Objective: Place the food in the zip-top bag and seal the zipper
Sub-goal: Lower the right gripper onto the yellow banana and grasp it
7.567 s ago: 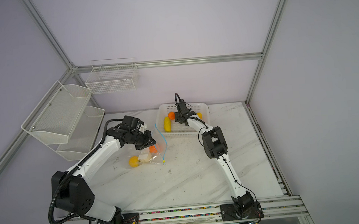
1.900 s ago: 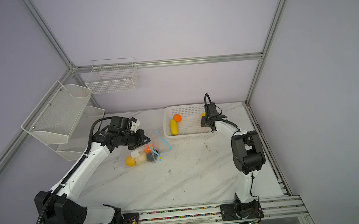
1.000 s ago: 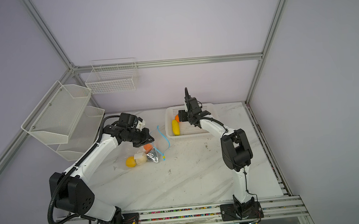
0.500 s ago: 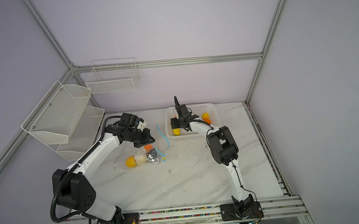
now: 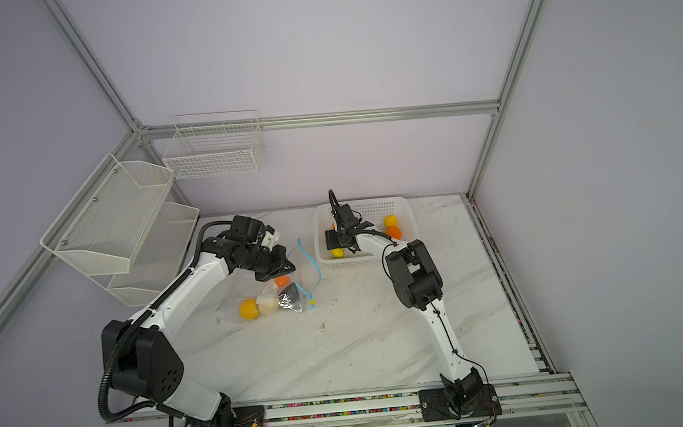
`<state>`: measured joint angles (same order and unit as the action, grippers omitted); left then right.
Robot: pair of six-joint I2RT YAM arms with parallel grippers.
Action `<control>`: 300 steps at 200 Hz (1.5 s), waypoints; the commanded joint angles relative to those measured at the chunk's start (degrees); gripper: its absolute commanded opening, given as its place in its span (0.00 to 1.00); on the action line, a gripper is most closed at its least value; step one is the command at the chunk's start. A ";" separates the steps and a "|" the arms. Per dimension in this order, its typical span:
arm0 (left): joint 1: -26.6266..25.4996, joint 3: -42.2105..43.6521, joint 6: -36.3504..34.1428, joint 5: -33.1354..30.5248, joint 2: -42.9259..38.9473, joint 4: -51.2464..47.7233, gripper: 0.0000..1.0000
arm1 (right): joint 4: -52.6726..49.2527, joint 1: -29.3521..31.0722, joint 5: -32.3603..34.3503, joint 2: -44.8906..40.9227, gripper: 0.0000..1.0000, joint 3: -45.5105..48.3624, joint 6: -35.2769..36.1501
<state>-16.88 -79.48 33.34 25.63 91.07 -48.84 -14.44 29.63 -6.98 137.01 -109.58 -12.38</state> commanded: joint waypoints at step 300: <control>0.76 -2.96 -0.78 2.69 -0.76 3.73 0.00 | -3.58 0.21 1.33 -5.93 0.60 0.98 2.52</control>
<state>-16.51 -79.48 33.36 26.89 91.70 -46.83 -15.77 29.63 -5.04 132.42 -108.73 -12.32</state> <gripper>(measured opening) 0.047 0.583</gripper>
